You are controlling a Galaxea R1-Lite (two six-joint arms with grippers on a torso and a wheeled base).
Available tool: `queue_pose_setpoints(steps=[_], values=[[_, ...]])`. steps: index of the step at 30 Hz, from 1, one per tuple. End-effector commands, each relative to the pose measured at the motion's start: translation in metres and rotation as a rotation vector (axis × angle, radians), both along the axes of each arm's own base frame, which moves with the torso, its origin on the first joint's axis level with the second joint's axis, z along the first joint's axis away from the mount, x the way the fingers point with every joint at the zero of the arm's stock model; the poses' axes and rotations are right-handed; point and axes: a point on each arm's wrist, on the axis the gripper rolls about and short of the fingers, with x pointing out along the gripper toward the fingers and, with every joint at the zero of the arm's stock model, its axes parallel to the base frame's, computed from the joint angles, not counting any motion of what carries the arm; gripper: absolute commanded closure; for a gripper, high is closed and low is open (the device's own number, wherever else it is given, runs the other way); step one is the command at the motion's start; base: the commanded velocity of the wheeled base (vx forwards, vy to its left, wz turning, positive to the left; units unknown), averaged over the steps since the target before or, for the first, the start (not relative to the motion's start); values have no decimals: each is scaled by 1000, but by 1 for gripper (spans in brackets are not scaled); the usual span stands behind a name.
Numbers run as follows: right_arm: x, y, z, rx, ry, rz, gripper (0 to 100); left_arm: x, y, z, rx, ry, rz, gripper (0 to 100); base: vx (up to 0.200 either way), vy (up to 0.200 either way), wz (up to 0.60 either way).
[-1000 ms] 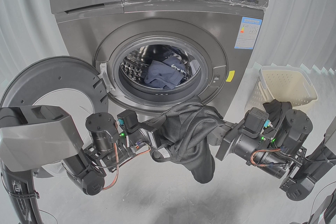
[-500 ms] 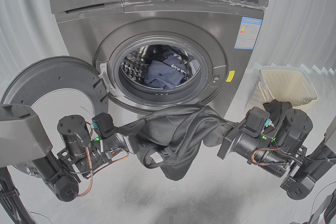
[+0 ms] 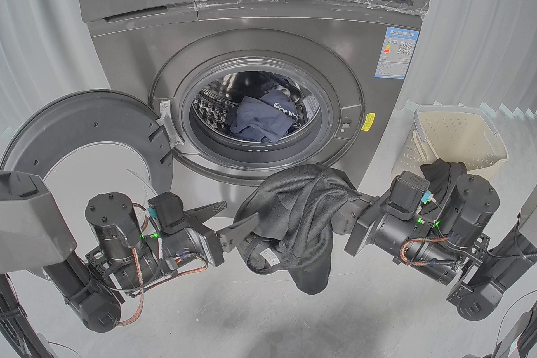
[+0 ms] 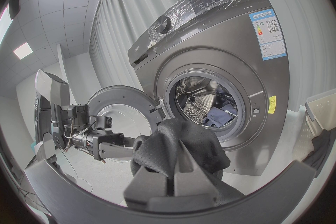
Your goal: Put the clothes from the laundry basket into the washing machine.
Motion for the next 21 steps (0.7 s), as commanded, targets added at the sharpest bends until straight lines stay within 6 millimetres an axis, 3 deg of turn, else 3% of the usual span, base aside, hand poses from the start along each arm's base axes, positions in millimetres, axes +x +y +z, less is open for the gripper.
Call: queue_pose_setpoints(steps=[1, 13, 21], values=[[1, 1, 0, 1, -1, 2, 100, 7, -11, -12, 9, 29, -32, 0, 0, 0, 0], [0, 2, 1, 5, -7, 6, 100, 47, -26, -34, 2, 24, -31, 0, 0, 0, 0], [-1, 3, 2, 7, -8, 13, 100, 57, -32, -37, -14, 15, -78, 0, 0, 0, 0]])
